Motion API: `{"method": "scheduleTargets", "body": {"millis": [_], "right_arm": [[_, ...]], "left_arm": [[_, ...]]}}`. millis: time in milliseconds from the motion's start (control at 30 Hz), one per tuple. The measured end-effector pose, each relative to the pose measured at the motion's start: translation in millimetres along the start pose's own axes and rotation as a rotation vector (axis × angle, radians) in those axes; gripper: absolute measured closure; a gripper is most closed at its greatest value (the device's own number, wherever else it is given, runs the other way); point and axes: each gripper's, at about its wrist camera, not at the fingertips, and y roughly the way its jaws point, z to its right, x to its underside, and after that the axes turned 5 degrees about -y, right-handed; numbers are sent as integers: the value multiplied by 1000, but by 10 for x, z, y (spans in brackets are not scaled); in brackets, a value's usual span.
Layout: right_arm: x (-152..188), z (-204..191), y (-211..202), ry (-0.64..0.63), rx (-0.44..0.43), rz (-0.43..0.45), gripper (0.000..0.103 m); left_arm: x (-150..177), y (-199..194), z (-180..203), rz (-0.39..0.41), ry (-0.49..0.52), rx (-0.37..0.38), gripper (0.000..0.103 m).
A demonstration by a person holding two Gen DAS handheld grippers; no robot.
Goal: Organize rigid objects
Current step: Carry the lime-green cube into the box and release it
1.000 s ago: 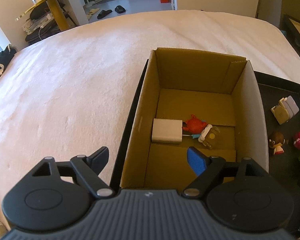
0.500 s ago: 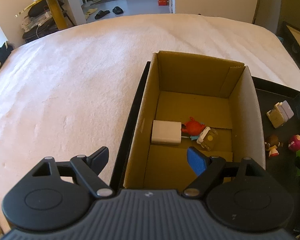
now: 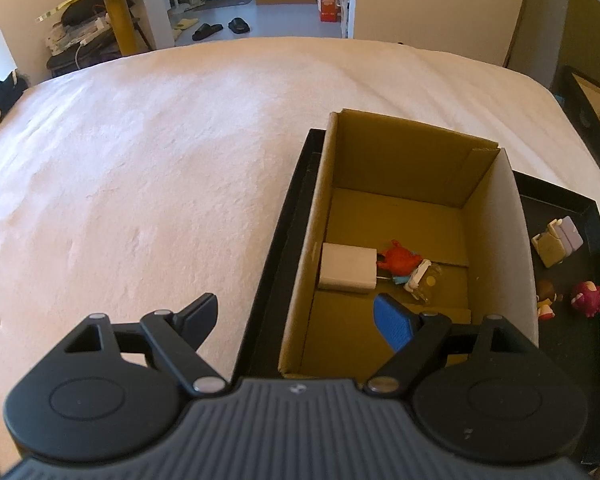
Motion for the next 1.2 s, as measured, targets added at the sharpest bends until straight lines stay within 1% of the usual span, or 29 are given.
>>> {"method": "scheduleTargets", "body": {"millis": [100, 233, 333, 500, 600, 733, 800, 867, 900, 967, 1067, 1200], "right_arm": [[-57, -38, -101, -6, -48, 25, 52], [-177, -128, -240, -36, -89, 73, 52], [-276, -199, -292, -46, -119, 89, 52], [-399, -339, -356, -42, -151, 110, 52], [-474, -442, -393, -53, -162, 129, 52], [-600, -564, -365, -50, -196, 130, 52], [-654, -627, -341, -55, -218, 126, 52], [-705, -698, -317, -67, -238, 122, 52], [-730, -736, -306, -77, -247, 119, 52], [-780, -827, -273, -101, -251, 116, 52], [-844, -946, -206, -125, -261, 102, 52], [-887, -1096, -129, -156, -264, 76, 52]], "left_arm": [[29, -23, -8, 4, 2, 17, 19], [49, -16, -30, 19, 7, 30, 19], [56, 7, -67, 18, 1, 46, 20], [80, 16, -106, 34, 10, 71, 22], [96, 29, -125, 44, 13, 104, 27], [106, 47, -175, 42, -6, 136, 41], [101, 43, -209, 48, -20, 149, 46], [103, 38, -248, 51, -36, 165, 57], [103, 44, -265, 51, -43, 175, 60], [105, 54, -291, 51, -56, 182, 73], [109, 65, -322, 50, -70, 207, 84], [109, 80, -366, 55, -89, 211, 92]]}}
